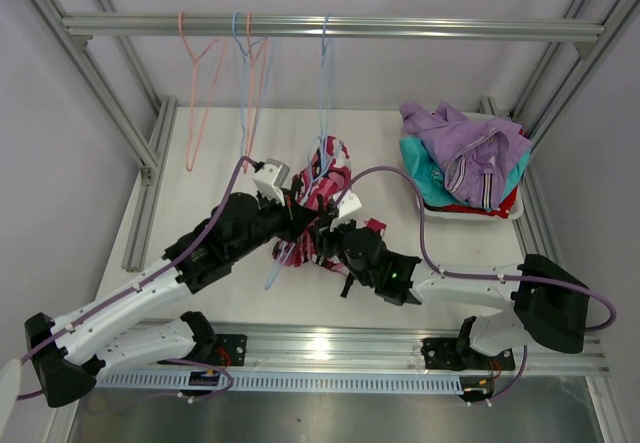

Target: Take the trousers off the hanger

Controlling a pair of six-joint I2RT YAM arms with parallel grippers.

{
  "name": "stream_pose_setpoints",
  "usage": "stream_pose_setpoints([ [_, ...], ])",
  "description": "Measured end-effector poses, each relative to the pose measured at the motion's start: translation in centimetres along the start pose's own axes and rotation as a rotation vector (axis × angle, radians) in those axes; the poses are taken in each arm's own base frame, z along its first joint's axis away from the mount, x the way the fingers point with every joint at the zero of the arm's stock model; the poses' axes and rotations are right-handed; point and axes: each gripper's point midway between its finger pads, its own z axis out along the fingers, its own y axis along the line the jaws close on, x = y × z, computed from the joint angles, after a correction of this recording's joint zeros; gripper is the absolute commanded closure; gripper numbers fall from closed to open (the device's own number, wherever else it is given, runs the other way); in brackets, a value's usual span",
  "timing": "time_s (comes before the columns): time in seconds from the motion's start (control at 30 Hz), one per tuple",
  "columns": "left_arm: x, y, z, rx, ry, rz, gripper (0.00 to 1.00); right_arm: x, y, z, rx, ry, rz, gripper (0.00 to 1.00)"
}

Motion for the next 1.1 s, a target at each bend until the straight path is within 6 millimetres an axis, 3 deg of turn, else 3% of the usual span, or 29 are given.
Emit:
stream_pose_setpoints([
  [0.2, 0.1, 0.0, 0.0, 0.005, 0.005, -0.001, 1.0, 0.3, -0.1, 1.3, -0.022, -0.022, 0.086, 0.62],
  [0.27, 0.1, 0.0, 0.0, 0.002, 0.008, -0.001, 0.99, 0.4, -0.3, 1.8, -0.02, -0.028, 0.105, 0.67],
  [0.4, 0.2, 0.1, 0.0, -0.001, 0.009, -0.002, 1.0, 0.6, -0.6, 2.5, -0.023, -0.036, 0.137, 0.87],
  [0.43, 0.2, 0.1, 0.0, -0.001, 0.01, -0.002, 1.0, 0.6, -0.7, 2.6, -0.023, -0.036, 0.143, 0.95],
  [0.5, 0.2, 0.1, 0.0, -0.001, 0.01, -0.002, 1.0, 0.5, -0.8, 2.7, -0.025, -0.038, 0.153, 1.0],
  [0.73, 0.1, 0.2, 0.0, -0.002, 0.01, -0.008, 0.99, 0.4, -1.3, 2.4, -0.021, -0.04, 0.159, 1.0],
  [0.8, 0.1, 0.2, 0.0, -0.001, 0.009, -0.011, 0.99, 0.2, -1.6, 2.0, -0.017, -0.038, 0.159, 0.9],
  [0.83, 0.1, 0.2, 0.0, 0.0, 0.01, -0.011, 0.99, 0.2, -1.7, 1.9, -0.015, -0.036, 0.158, 0.74],
  [0.93, 0.0, 0.1, 0.0, 0.006, 0.008, -0.016, 1.0, -0.4, -2.1, 1.5, -0.009, -0.039, 0.168, 0.49],
  [1.1, 0.1, 0.0, 0.0, 0.016, 0.014, -0.021, 1.0, -0.1, -2.4, 1.5, 0.002, -0.025, 0.167, 0.44],
])
